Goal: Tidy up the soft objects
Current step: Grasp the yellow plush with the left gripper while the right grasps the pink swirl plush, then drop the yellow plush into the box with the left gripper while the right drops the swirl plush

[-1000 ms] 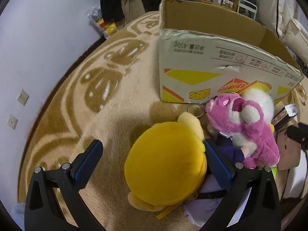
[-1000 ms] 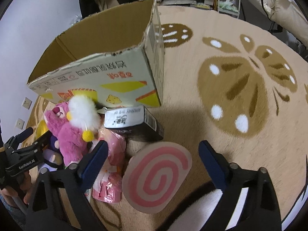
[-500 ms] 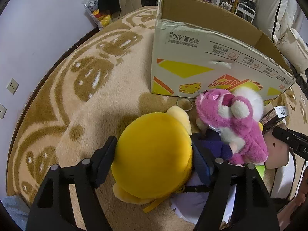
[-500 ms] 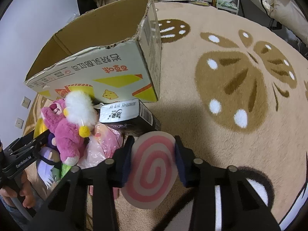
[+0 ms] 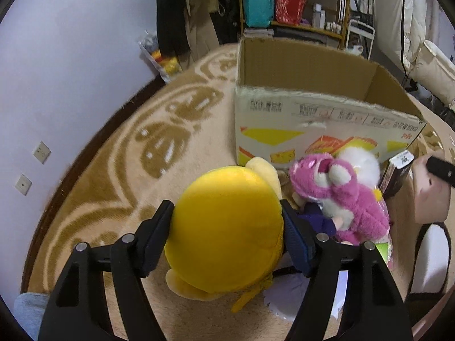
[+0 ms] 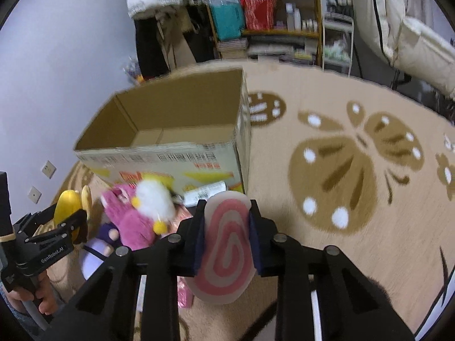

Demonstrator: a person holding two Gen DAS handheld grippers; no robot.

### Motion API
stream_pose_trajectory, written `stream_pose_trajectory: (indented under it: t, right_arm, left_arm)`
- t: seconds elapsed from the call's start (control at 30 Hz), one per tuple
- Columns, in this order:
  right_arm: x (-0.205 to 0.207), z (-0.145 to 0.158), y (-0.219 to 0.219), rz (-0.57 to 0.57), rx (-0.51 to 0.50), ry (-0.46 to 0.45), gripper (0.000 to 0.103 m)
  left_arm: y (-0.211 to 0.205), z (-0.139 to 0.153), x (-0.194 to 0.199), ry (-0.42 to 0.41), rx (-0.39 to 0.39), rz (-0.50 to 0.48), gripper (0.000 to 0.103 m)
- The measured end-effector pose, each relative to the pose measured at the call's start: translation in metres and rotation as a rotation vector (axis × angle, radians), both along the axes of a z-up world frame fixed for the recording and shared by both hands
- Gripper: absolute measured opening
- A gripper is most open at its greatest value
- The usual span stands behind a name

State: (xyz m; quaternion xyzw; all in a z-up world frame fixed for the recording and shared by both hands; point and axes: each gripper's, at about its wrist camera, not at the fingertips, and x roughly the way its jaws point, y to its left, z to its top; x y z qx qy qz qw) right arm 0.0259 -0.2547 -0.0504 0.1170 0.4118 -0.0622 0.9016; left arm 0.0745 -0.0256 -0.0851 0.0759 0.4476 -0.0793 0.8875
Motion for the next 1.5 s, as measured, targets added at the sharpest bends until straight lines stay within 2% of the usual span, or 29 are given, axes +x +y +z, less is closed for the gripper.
stream_pose_trajectory:
  t: [0.3,0.5,0.63,0.73,0.97,1.27,1.5]
  right_arm:
    - [-0.008,0.042,0.014,0.003,-0.082,-0.184,0.028]
    - [-0.015,0.062,0.026,0.035,-0.119,-0.258,0.028]
    - [-0.019,0.073,0.03,0.053,-0.097,-0.297,0.028]
    - [-0.017,0.082,0.036,0.067,-0.126,-0.324,0.028]
    - [-0.003,0.09,0.043,0.08,-0.205,-0.355,0.028]
    - [0.023,0.098,0.036,0.067,-0.252,-0.374,0.028]
    - [0.048,0.093,0.03,0.068,-0.281,-0.359,0.028]
  left_arm:
    - [0.005,0.035,-0.012,-0.161,0.012,0.028,0.072]
    - [0.002,0.057,-0.019,-0.277,0.029,0.015,0.072]
    - [-0.004,0.07,-0.021,-0.326,0.047,0.008,0.072]
    - [-0.006,0.078,-0.023,-0.363,0.038,-0.002,0.072]
    - [-0.015,0.093,-0.02,-0.45,0.043,-0.018,0.072]
    - [-0.025,0.11,-0.007,-0.53,0.063,-0.028,0.072]
    - [-0.034,0.118,0.011,-0.546,0.052,-0.045,0.072]
